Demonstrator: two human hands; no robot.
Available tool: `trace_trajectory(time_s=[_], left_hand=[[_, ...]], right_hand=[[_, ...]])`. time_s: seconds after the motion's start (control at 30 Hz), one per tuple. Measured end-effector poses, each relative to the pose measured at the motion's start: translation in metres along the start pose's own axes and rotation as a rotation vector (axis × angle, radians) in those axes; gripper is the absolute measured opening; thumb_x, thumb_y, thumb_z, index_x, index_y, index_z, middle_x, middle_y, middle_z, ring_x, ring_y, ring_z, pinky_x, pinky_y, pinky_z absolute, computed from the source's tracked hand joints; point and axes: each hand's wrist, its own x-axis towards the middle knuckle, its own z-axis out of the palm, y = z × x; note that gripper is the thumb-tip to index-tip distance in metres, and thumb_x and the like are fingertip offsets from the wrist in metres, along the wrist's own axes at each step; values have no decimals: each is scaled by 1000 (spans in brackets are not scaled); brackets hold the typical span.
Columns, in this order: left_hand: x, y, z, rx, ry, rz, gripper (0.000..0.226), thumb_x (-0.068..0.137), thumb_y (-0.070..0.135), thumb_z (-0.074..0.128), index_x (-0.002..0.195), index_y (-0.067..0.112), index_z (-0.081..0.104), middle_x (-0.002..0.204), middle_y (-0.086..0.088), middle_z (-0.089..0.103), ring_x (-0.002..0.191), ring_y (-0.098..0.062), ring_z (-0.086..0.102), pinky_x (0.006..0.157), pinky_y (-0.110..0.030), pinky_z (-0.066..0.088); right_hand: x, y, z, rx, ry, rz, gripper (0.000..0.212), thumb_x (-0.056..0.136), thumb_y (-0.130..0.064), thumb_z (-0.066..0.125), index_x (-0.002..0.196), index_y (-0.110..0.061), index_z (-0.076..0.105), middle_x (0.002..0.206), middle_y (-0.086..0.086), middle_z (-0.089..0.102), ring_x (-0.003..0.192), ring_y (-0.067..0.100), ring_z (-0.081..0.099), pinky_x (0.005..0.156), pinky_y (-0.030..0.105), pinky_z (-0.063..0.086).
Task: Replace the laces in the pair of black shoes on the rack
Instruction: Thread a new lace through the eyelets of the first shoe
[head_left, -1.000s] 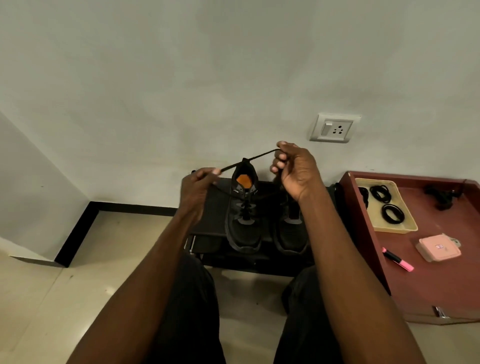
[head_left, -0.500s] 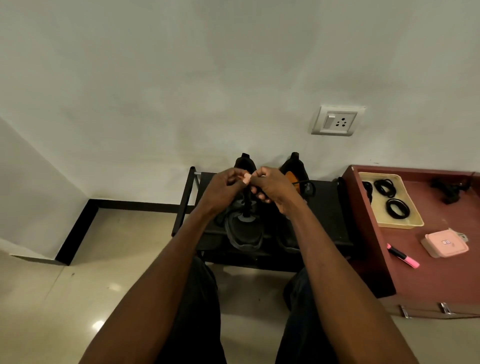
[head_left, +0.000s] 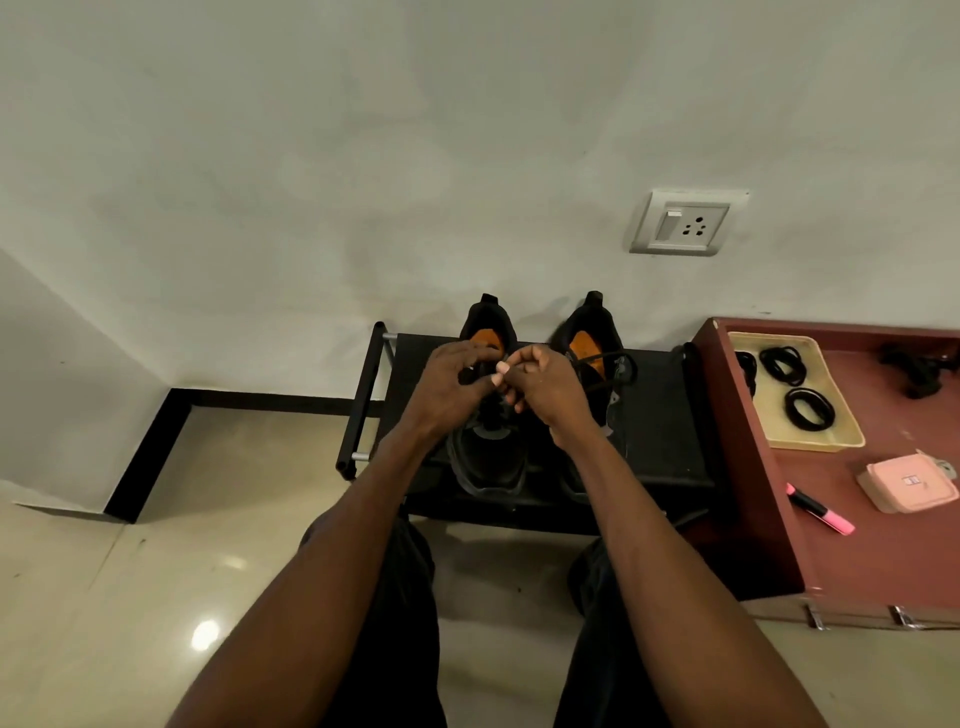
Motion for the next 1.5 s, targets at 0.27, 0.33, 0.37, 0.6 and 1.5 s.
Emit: trace_trajectory(time_s=[0.27, 0.33, 0.37, 0.6, 1.5], left_hand=[[8, -14, -4, 317, -54, 32, 24, 90, 37, 71, 112, 28, 75, 167, 3, 9, 152, -20, -6, 121, -37, -5], [9, -16, -4, 185, -70, 38, 20, 92, 30, 71, 108, 21, 77, 152, -2, 46, 143, -19, 35, 123, -46, 18], [7, -15, -3, 66, -58, 22, 17, 93, 26, 70, 106, 19, 78, 131, -1, 65, 124, -14, 56, 115, -47, 36], [-5, -20, 26, -234, 255, -170, 17, 95, 18, 68, 110, 13, 75, 85, 1, 76, 73, -13, 71, 69, -22, 58], [29, -62, 53, 294, 179, -3, 15, 90, 16, 70, 101, 11, 79, 147, -12, 39, 132, -33, 29, 110, -43, 33]], right_hand=[[5, 7, -3, -74, -97, -72, 21, 104, -21, 54, 108, 0, 55, 68, -4, 65, 55, 10, 53, 51, 20, 43], [6, 8, -1, -55, -87, -77, 23, 103, -21, 55, 107, 2, 56, 69, -3, 65, 53, 9, 51, 50, 18, 43], [7, 9, 0, -49, -73, -77, 24, 103, -22, 56, 107, 2, 56, 69, -1, 65, 52, 8, 51, 50, 18, 42], [17, 29, 1, -32, 144, -1, 27, 103, -30, 54, 105, -3, 57, 72, 5, 61, 53, 9, 51, 49, 20, 40], [31, 77, 10, -436, 165, -13, 36, 98, -22, 61, 132, -9, 58, 127, 11, 56, 116, 26, 57, 91, 29, 45]])
